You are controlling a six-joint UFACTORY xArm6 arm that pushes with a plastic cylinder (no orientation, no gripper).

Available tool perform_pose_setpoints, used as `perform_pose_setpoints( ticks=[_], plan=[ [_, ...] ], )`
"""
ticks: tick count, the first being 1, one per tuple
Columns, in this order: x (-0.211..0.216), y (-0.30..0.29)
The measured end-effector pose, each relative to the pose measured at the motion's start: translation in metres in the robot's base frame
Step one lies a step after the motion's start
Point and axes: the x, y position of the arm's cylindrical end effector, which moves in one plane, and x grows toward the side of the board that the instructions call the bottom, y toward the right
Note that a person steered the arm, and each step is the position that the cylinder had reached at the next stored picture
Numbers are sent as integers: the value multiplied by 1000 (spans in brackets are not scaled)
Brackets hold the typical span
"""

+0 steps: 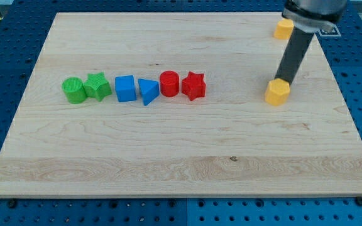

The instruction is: Push the yellow hexagon to the right side of the red star

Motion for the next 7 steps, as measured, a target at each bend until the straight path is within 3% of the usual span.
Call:
perform_pose_setpoints(
  ticks=[2,4,5,6,7],
  plan=[
    [-8,18],
    [92,-1],
    [107,-10],
    [104,-27],
    [74,-50]
  ],
)
